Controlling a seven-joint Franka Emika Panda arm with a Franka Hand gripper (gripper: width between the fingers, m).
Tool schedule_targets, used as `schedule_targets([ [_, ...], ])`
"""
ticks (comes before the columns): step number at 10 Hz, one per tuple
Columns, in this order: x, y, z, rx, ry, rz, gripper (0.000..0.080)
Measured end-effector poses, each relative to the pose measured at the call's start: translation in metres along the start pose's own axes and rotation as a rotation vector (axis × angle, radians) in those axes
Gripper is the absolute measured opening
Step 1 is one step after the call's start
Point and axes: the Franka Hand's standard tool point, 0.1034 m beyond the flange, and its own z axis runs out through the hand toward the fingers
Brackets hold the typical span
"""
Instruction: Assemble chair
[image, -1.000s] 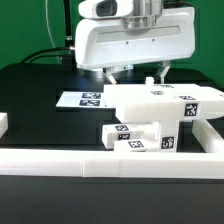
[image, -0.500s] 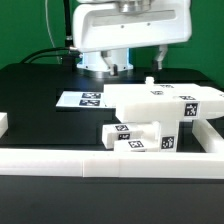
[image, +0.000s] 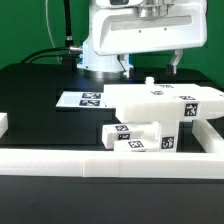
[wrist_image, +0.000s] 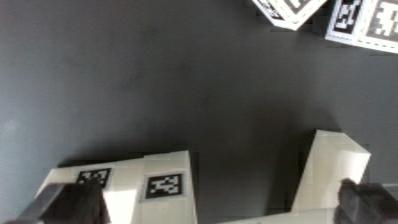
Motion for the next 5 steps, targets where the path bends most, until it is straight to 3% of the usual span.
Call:
schedule_targets([
  [3,-0.001,-0.036,0.012,0.007,-0.033,0.090,0.0649],
  [5,-0.002,-0.031,0.011,0.011,-0.051,0.098,0.0649],
])
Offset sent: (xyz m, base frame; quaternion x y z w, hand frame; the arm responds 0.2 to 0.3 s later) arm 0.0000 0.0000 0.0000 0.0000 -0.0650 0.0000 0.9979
